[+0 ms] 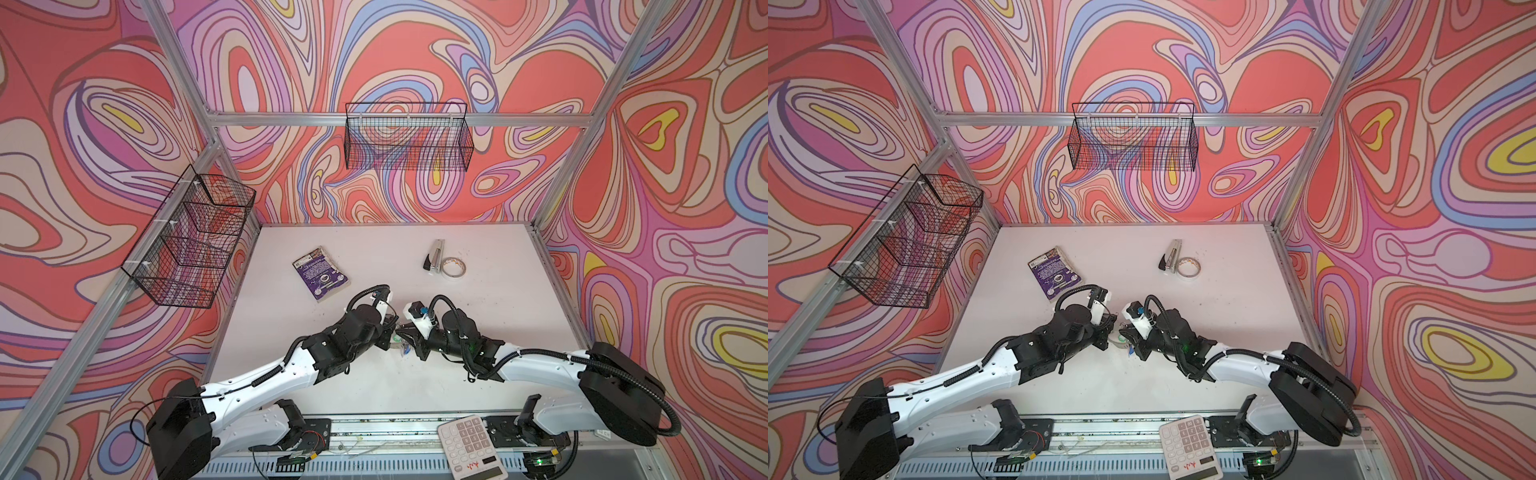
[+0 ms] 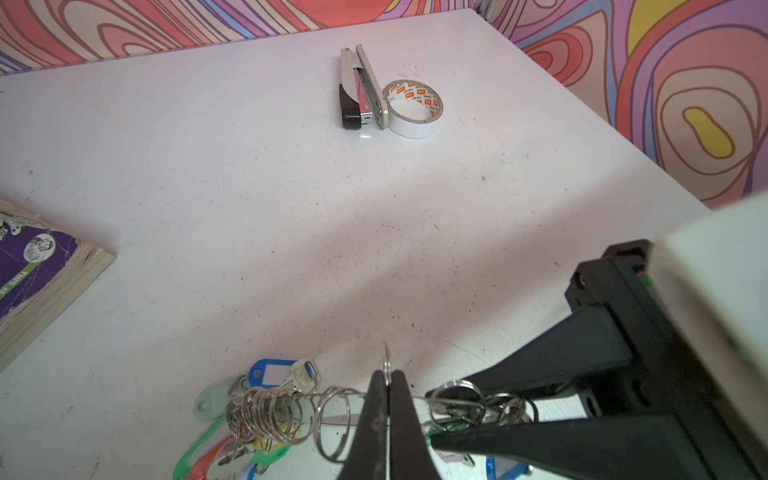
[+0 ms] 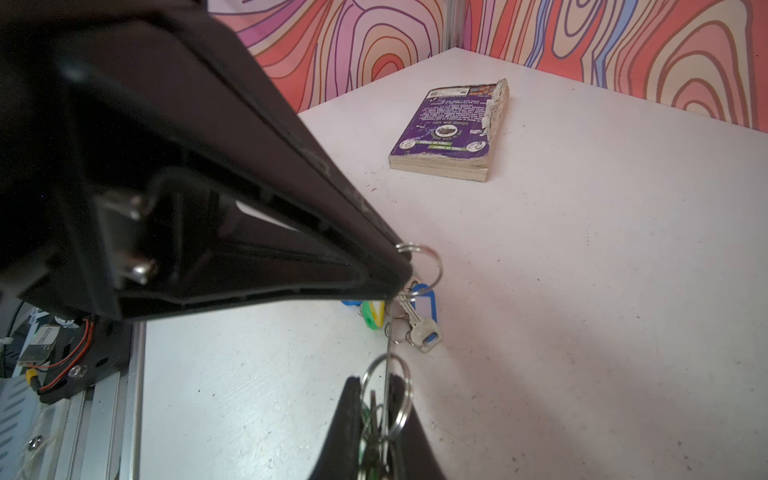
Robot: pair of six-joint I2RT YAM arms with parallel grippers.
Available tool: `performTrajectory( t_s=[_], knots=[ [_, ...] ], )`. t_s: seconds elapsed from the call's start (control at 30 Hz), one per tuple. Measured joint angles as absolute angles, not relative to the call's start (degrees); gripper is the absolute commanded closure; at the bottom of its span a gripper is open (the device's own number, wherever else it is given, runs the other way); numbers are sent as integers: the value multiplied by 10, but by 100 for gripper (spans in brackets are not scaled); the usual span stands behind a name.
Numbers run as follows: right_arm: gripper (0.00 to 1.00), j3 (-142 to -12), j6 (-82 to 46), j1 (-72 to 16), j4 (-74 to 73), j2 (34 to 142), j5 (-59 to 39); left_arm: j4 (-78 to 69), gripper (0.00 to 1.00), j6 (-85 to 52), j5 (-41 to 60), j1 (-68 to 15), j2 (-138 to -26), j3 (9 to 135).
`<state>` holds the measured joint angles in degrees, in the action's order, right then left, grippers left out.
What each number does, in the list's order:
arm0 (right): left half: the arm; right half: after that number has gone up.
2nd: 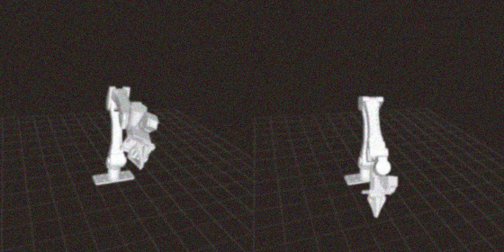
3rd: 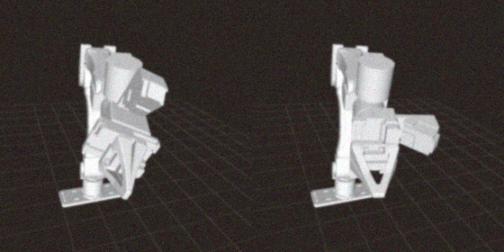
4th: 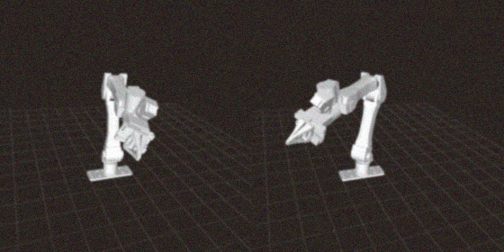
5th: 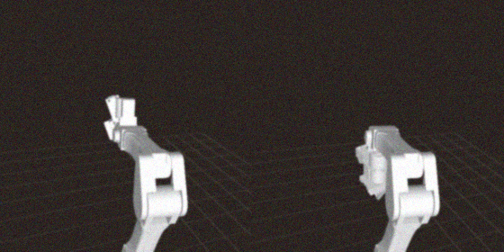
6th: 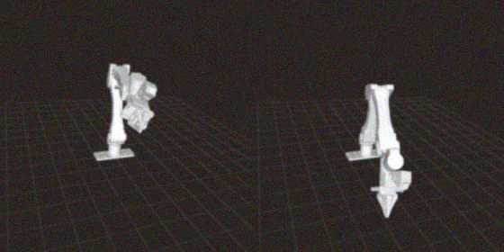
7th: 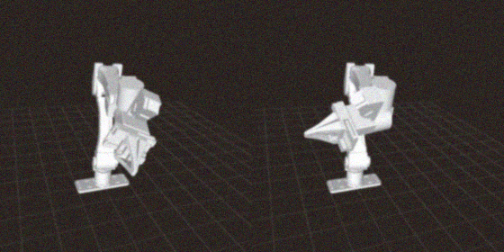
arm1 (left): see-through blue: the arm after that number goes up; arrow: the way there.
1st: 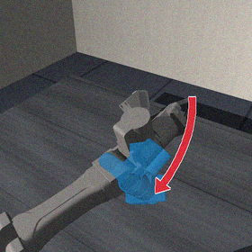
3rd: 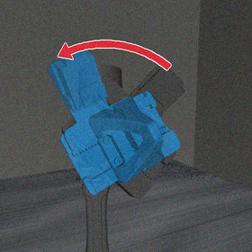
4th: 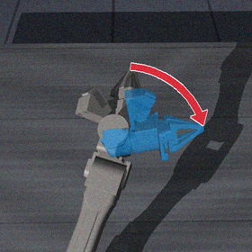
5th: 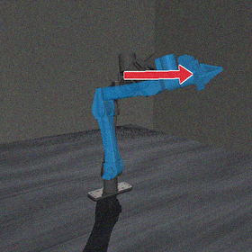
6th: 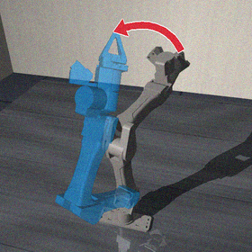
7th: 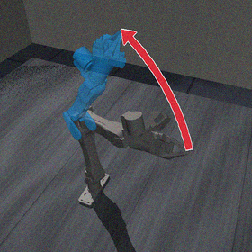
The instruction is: Put the keys on the keyring
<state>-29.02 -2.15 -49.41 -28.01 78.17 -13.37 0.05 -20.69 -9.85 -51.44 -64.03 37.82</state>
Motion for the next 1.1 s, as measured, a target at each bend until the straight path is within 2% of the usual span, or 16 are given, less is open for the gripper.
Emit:
performTrajectory(
  t_s=[0.7,0.97,1.1],
  knots=[
    [100,-297,-17,-496,-268,782,-148,16,59,-315,-90,-509,-612,365],
    [100,-299,-16,-496,-265,782,-149,106,50,-344,-24,-444,-604,405],
    [100,-300,-15,-496,-265,783,-149,170,50,-353,34,-404,-605,445]
  ],
)
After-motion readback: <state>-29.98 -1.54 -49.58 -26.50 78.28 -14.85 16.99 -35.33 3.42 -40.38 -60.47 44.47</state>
